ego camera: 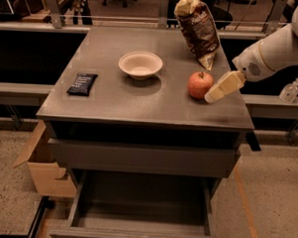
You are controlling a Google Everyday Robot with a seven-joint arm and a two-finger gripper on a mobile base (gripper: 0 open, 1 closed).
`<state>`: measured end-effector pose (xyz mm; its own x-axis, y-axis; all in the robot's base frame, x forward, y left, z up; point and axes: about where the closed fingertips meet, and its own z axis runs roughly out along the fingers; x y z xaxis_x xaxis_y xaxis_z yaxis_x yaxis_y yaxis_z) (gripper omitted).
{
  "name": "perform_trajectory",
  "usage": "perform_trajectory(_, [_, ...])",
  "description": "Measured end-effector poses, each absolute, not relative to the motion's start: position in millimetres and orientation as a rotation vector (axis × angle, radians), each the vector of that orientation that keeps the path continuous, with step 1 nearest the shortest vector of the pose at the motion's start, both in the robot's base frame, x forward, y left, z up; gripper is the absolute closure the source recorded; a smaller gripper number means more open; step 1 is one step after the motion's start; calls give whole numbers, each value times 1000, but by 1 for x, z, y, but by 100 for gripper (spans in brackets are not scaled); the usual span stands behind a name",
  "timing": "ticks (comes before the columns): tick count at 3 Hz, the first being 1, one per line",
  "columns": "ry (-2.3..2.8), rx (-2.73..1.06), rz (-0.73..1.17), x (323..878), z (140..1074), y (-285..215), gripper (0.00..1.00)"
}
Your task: Place apple into middle drawer
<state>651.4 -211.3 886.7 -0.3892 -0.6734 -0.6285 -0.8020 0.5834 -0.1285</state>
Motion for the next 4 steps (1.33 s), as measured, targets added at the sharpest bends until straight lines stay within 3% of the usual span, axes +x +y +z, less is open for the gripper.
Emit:
perform_trajectory(3, [2135,-1184,319,678,871,-181,0])
perform_trajectory(4, [2132,-1195,338,678,867,-172,16])
